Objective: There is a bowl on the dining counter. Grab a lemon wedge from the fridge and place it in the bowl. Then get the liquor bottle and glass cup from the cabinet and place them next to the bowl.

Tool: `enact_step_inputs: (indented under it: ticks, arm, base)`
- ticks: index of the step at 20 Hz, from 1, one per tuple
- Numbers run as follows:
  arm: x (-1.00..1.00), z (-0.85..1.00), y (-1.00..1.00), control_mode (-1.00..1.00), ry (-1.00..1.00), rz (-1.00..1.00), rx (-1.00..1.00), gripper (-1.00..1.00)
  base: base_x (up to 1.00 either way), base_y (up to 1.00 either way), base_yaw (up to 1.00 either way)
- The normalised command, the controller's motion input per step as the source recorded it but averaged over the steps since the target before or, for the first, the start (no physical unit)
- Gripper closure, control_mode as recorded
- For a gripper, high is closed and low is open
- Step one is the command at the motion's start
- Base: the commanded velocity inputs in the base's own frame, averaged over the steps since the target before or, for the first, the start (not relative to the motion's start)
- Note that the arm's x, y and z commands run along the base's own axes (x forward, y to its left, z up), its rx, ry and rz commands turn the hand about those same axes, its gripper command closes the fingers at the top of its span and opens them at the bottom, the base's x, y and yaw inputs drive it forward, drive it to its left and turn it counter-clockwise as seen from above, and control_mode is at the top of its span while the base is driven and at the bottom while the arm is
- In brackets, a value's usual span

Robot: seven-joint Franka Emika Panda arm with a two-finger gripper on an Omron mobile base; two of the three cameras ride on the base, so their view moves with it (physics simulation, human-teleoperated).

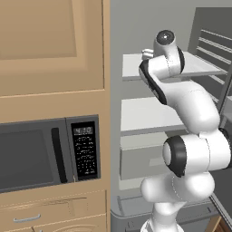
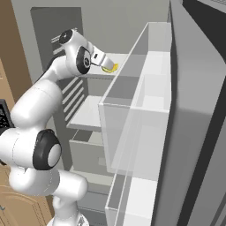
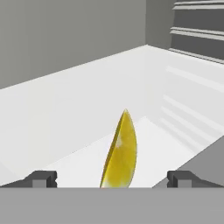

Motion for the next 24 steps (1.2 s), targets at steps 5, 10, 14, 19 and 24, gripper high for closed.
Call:
enact_step_inputs:
  ticks: [5, 10, 14, 19, 24]
  arm:
    - [0.08, -0.16, -0.23, -1.0, 0.0, 0.0, 0.0, -1.0]
    - [0.0, -0.15, -0.23, -1.0, 0.0, 0.0, 0.0, -1.0]
    - [0.03, -0.12, -0.03, -1.0, 0.0, 0.0, 0.0, -1.0]
    - [0.03, -0.08, 0.03, -1.0, 0.0, 0.0, 0.0, -1.0]
    - [-0.02, 0.0, 0.19, -1.0, -0.03, 0.0, 0.0, -1.0]
  base:
    - [0.0, 0.0, 0.0]
    - [0.0, 0.0, 0.0]
    - [0.0, 0.0, 0.0]
    - [0.0, 0.0, 0.0]
    - [0.0, 0.0, 0.0]
